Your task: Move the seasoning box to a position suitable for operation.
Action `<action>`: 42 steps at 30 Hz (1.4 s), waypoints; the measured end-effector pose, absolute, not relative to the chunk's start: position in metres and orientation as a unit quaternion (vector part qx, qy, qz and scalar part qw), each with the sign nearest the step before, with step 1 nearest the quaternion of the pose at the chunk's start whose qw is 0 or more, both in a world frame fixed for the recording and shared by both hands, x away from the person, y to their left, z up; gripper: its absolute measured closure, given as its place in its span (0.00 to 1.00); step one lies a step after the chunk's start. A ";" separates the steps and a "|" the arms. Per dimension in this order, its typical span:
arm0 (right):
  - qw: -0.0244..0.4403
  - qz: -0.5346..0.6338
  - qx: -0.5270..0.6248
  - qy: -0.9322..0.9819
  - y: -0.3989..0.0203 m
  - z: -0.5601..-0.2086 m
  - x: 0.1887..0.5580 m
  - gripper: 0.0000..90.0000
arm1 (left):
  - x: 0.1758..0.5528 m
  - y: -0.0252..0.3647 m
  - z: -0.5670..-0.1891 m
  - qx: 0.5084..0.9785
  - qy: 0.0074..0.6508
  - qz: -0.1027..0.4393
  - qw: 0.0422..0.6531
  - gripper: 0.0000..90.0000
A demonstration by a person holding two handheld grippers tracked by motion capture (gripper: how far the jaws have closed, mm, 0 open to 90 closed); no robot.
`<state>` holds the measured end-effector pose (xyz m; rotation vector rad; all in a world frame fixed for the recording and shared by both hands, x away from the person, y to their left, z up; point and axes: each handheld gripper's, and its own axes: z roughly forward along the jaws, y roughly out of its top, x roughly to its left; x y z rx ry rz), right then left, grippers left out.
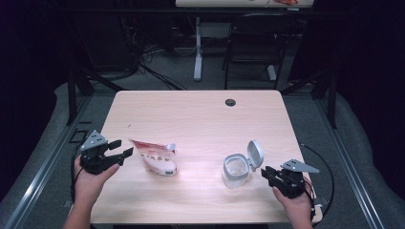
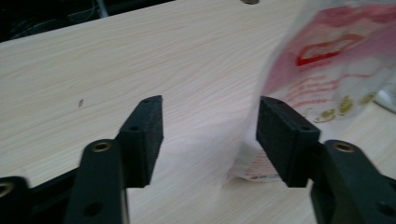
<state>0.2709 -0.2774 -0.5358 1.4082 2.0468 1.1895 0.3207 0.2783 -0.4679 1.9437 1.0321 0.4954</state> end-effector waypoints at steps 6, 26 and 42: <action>0.194 0.426 0.503 0.727 -0.278 -0.535 0.270 0.81 | 0.320 0.273 -0.465 0.781 0.404 0.190 0.437 0.48; 0.194 0.428 0.502 0.726 -0.279 -0.535 0.270 0.81 | 0.328 0.248 -0.457 0.802 0.367 0.182 0.434 0.62; 0.198 0.432 0.505 0.720 -0.280 -0.533 0.268 0.80 | 0.323 0.254 -0.460 0.797 0.350 0.170 0.462 0.68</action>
